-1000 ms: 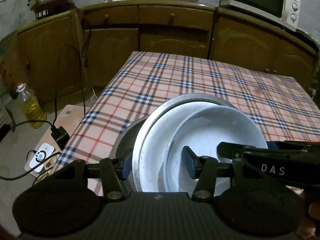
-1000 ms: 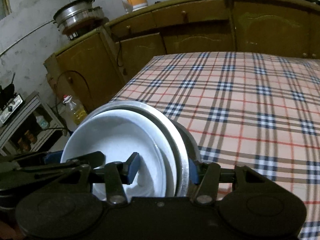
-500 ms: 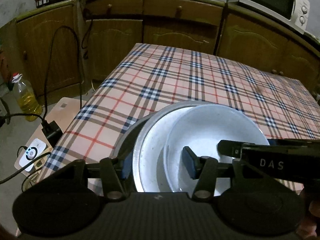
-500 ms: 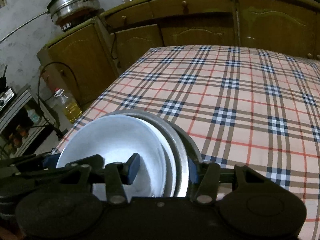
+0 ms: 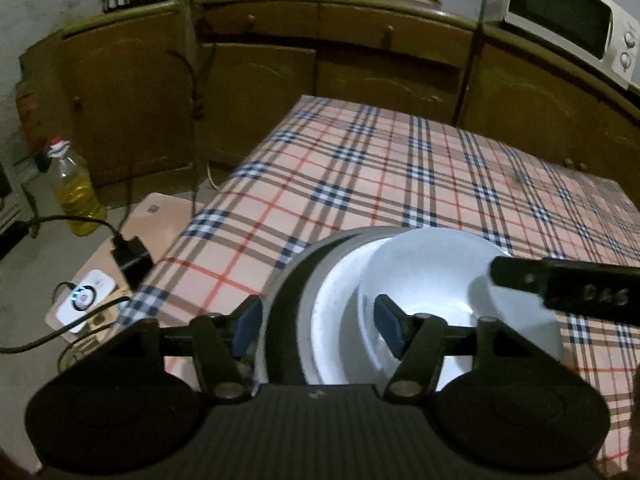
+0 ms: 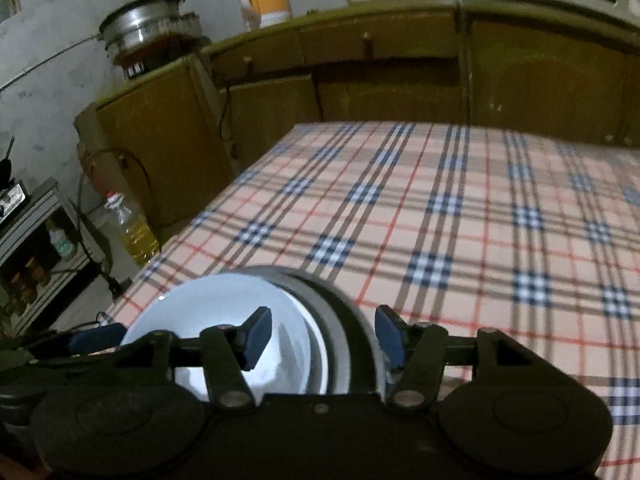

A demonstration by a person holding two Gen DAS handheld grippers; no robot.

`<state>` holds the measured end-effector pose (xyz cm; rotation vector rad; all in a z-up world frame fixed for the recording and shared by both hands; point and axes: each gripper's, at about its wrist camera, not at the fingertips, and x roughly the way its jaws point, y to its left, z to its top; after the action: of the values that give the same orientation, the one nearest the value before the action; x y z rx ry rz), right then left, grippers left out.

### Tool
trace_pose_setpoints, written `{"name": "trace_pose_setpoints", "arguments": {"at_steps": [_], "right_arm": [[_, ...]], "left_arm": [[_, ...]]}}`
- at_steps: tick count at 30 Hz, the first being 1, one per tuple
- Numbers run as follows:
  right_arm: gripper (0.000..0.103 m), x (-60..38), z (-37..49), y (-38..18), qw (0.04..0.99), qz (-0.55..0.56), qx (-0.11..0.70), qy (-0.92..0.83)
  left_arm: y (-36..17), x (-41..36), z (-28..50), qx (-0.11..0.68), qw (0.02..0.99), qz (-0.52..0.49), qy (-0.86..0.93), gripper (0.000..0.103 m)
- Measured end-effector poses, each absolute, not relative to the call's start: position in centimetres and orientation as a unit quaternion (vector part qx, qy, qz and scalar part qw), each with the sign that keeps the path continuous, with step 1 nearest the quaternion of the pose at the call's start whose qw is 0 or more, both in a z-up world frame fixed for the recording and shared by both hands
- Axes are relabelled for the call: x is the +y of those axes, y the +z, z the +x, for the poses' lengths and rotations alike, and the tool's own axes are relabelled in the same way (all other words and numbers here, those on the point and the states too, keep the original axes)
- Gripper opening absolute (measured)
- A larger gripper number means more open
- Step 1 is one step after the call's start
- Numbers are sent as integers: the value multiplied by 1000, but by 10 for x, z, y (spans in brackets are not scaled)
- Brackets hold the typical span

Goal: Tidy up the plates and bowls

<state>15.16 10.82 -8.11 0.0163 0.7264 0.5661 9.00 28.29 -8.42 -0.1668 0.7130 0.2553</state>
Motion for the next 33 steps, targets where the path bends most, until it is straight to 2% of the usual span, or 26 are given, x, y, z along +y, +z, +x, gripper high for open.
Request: {"name": "trace_pose_setpoints", "arguments": {"at_steps": [5, 10, 12, 21, 33], "right_arm": [[73, 94, 112, -61, 909, -34, 306, 282], [77, 67, 68, -52, 916, -38, 296, 268], [78, 56, 51, -50, 916, -33, 299, 266], [80, 30, -1, -51, 915, -35, 306, 261], [80, 22, -17, -47, 916, -30, 301, 265]], "left_arm": [[-62, 270, 60, 325, 933, -71, 137, 78], [-40, 242, 21, 300, 940, -73, 143, 99], [-33, 230, 8, 294, 943, -69, 141, 102], [-22, 194, -25, 276, 950, -55, 136, 103], [-20, 184, -36, 271, 951, -50, 138, 103]]}}
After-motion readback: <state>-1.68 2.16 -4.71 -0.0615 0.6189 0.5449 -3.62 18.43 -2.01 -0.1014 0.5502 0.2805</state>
